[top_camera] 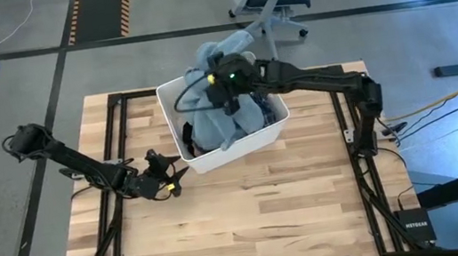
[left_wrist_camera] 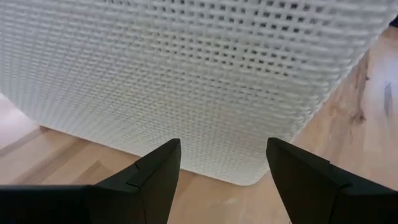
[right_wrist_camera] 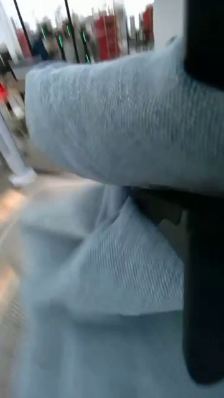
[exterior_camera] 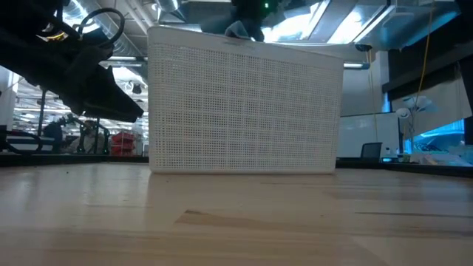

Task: Sort clothes
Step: Put the blue jeans into the white laundry bin, then adjust the white laundry bin

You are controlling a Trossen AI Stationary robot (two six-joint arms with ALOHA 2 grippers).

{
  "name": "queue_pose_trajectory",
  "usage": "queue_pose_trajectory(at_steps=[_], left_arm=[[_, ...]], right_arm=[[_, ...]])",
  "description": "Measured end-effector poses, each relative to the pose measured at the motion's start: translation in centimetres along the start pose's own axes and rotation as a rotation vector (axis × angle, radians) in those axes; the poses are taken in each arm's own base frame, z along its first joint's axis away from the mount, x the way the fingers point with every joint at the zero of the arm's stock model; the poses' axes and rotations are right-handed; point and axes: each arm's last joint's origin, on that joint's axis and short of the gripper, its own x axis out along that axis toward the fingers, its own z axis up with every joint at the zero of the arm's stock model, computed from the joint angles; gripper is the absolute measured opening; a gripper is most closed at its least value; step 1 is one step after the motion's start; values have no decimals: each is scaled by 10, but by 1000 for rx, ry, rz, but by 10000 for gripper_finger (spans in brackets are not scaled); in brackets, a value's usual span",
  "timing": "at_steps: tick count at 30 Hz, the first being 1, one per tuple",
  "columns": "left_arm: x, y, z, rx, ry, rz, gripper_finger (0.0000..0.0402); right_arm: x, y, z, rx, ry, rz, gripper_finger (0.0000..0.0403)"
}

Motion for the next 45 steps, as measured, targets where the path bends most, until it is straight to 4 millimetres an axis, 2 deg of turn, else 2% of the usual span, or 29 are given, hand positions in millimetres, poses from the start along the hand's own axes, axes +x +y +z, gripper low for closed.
queue_pose_trajectory(at_steps=[4,8,12,18,23,30,35,39,45], left_arm=[[-2,-1,-2,4,22,-27,233],[-5,-4,-4,11,31,-52,233],[-6,-5,-5,14,33,-60,233],[-6,-6,-3,-8,24,-67,233],[-9,-12,-1,-5,9,-138,233],[-26,-33,5,44,-10,-446,233],[-36,-42,8,89,-73,-540,233],[-32,-45,14,130,-159,-537,233],[-6,-36,20,134,-202,-359,233]], right_arm=[[-3,11,-8,-63,124,95,142],[-30,5,-13,-79,241,192,186],[-60,-3,-16,-63,314,276,210],[-102,-17,-10,18,318,300,213],[-125,-18,1,12,289,280,214],[-144,-1,13,2,297,331,214],[-160,23,34,-53,261,408,214],[-173,37,48,-125,244,369,214],[-180,44,56,-128,242,342,214]])
